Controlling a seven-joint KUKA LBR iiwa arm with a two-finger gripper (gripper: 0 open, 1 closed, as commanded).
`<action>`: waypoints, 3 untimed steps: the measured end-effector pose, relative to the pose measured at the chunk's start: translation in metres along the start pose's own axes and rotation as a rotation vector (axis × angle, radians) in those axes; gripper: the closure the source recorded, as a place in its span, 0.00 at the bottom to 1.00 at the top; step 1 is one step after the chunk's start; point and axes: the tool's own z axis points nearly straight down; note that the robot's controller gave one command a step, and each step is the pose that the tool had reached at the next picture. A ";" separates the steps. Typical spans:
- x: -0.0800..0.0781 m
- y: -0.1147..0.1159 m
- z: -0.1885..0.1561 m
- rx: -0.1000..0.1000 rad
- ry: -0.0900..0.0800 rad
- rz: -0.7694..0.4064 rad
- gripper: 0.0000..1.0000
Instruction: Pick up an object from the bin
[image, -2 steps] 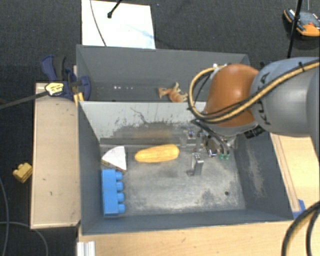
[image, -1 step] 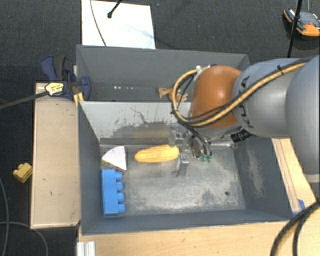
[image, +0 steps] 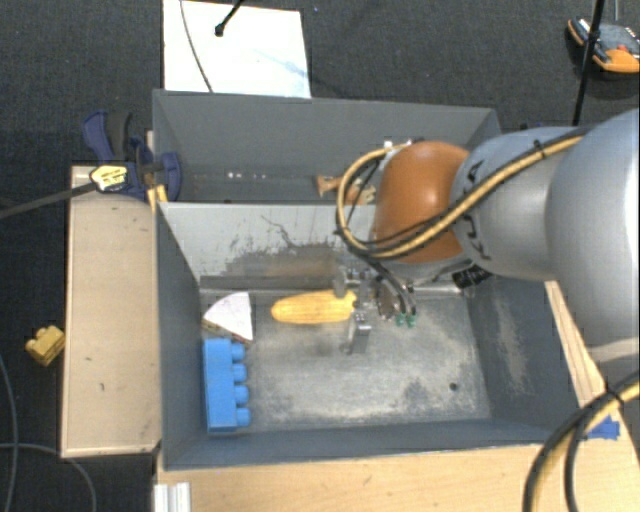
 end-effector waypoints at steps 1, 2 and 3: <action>-0.008 0.024 0.024 0.001 -0.006 0.039 0.00; -0.004 0.029 0.034 0.002 0.006 -0.071 1.00; -0.003 0.023 0.032 0.001 0.007 -0.111 1.00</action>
Offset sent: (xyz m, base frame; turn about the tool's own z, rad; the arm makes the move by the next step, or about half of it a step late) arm 0.0027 0.0215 -0.0319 -0.1204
